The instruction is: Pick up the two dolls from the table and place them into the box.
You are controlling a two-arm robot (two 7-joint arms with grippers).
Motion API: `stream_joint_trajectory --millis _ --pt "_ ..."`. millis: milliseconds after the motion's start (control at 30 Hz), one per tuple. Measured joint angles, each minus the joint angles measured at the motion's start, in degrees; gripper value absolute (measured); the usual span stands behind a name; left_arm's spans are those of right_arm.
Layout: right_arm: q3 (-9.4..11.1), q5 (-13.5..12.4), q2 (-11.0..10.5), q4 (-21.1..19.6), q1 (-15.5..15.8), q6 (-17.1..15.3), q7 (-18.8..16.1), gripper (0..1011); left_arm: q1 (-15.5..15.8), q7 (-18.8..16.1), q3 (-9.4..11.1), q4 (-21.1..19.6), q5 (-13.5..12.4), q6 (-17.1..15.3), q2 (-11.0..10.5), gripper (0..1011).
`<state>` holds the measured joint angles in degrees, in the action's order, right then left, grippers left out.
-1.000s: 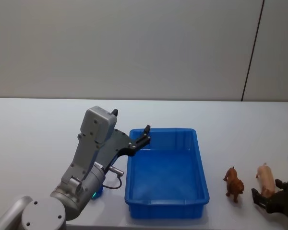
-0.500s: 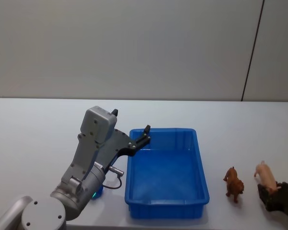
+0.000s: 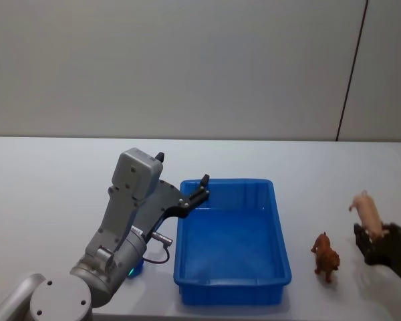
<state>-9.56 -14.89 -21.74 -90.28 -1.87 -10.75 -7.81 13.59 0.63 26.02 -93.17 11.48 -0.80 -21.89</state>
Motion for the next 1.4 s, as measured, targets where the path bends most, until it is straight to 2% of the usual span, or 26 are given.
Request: stream_joint_trajectory --millis 233,500,667,733,1100,1200,1233,1267,1400 --pt "-0.11 -0.90 0.63 -2.05 -1.24 1.33 -2.05 346 0.00 0.00 0.00 0.00 0.00 0.00 0.00 1001" --pt "-1.18 -0.51 1.85 -3.91 -3.21 0.33 -5.72 346 0.00 0.00 0.00 0.00 0.00 0.00 0.00 1001" --pt "-2.56 1.04 3.08 -4.64 -4.66 -1.79 -8.51 346 0.00 0.00 0.00 0.00 0.00 0.00 0.00 1001" --pt "-3.63 2.34 3.95 -4.88 -5.45 -3.74 -10.17 346 0.00 0.00 0.00 0.00 0.00 0.00 -0.01 1001" --pt "-7.11 6.69 6.55 -4.99 -6.76 -9.20 -13.27 346 0.00 0.00 0.00 0.00 0.00 0.00 0.00 1001" --pt "-7.87 7.61 6.99 -5.10 -6.81 -10.18 -13.76 381 0.00 0.00 0.00 0.00 0.00 0.00 0.00 1001" --pt "-8.26 8.03 7.18 -5.22 -6.82 -10.66 -13.98 437 0.00 0.00 0.00 0.00 0.00 0.00 -0.01 1001" --pt "-8.39 8.19 7.25 -5.26 -6.82 -10.84 -14.06 437 0.00 0.00 0.00 0.00 0.00 0.00 0.00 1001" --pt "-8.95 8.74 7.49 -5.55 -6.76 -11.43 -14.33 579 0.00 0.00 0.00 0.00 0.00 0.00 0.00 1001"
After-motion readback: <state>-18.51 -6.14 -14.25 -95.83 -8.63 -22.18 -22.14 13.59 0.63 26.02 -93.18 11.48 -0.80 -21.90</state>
